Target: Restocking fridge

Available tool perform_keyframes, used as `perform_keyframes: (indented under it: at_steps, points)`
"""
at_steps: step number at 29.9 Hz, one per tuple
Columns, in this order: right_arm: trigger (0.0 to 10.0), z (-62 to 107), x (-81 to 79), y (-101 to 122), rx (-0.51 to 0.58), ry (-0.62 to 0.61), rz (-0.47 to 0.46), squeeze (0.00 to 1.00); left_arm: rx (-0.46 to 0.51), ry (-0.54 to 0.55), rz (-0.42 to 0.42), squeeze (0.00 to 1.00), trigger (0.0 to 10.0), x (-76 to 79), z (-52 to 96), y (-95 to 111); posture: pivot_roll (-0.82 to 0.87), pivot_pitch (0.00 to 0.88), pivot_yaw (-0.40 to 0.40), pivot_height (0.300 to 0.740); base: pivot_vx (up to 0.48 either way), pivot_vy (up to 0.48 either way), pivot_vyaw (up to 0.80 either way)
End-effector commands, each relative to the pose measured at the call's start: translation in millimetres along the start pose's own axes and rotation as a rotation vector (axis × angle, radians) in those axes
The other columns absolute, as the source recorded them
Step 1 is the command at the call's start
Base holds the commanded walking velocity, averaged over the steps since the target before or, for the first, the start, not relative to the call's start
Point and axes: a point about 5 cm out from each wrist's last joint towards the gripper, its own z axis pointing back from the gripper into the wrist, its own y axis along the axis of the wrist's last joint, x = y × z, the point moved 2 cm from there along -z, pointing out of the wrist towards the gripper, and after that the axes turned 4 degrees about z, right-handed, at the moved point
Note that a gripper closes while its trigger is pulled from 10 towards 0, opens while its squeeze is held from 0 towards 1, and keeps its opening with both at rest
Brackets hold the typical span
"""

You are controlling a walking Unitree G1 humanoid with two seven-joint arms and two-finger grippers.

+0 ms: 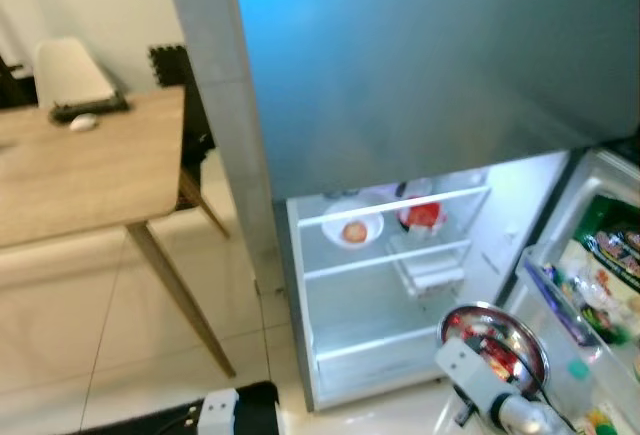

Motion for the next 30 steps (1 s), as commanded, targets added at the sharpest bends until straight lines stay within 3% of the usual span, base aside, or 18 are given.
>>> perform_keyframes:
  at_steps: [1, 15, 19, 30]
  points:
    - [10.0, -3.8, -1.9, 10.5, 0.03, 0.013, 0.018, 0.0, -0.019, 0.017, 0.004, 0.0, 10.0, -3.1, 1.3, -4.6, -0.1, 0.0, 0.023, 0.74, 0.0, 0.0, 0.8]
    - [10.0, -4.2, -1.5, 11.7, 0.028, 0.023, 0.046, 0.0, -0.016, 0.018, -0.01, 0.0, 10.0, -1.7, 0.5, -3.4, -0.1, 0.0, 0.022, 0.74, 0.0, 0.0, 0.8]
    - [10.0, -5.2, 3.2, 14.5, 0.026, -0.021, 0.072, 0.0, -0.019, 0.001, -0.019, 0.0, 10.0, 0.9, -0.4, -2.7, -0.1, 0.0, 0.021, 0.74, 0.0, 0.0, 0.0]
    - [10.0, -4.5, 5.9, 11.6, 0.007, -0.041, 0.089, 0.0, -0.028, -0.007, -0.011, 0.0, 10.0, 2.3, -0.6, -4.4, -0.1, 0.0, 0.022, 0.74, 0.0, -0.38, 0.0]
